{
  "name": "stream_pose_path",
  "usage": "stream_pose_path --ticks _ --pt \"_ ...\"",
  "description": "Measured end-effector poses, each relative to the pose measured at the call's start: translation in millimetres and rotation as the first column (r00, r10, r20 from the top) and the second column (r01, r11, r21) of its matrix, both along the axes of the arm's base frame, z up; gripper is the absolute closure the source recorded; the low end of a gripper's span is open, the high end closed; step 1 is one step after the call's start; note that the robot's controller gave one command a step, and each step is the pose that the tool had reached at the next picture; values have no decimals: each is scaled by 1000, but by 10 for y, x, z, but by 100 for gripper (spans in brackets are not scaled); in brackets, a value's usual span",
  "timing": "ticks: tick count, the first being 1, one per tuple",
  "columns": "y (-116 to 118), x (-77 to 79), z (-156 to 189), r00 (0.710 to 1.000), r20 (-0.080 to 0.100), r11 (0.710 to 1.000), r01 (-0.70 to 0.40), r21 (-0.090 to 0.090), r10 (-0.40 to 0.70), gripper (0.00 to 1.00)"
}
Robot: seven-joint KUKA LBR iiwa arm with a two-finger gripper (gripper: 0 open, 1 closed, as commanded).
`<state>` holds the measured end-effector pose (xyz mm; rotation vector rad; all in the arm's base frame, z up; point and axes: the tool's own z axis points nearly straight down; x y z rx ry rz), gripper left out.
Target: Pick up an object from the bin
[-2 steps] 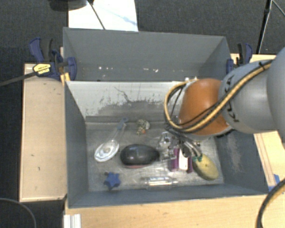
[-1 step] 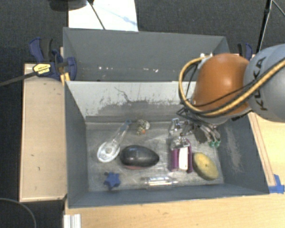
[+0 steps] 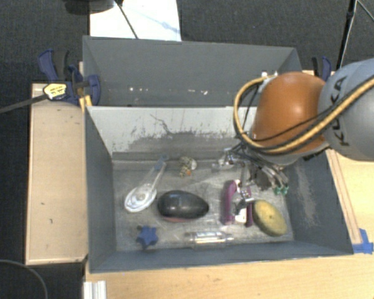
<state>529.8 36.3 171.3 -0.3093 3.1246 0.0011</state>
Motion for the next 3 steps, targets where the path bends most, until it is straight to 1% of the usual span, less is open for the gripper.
stream_pose_path --ticks 1,2,3 --pt "910 136 -990 815 2 815 -579 -2 579 0" --pt "901 138 -983 819 3 819 -573 -1 573 100" --pt "823 121 368 819 7 819 -574 -4 574 100"
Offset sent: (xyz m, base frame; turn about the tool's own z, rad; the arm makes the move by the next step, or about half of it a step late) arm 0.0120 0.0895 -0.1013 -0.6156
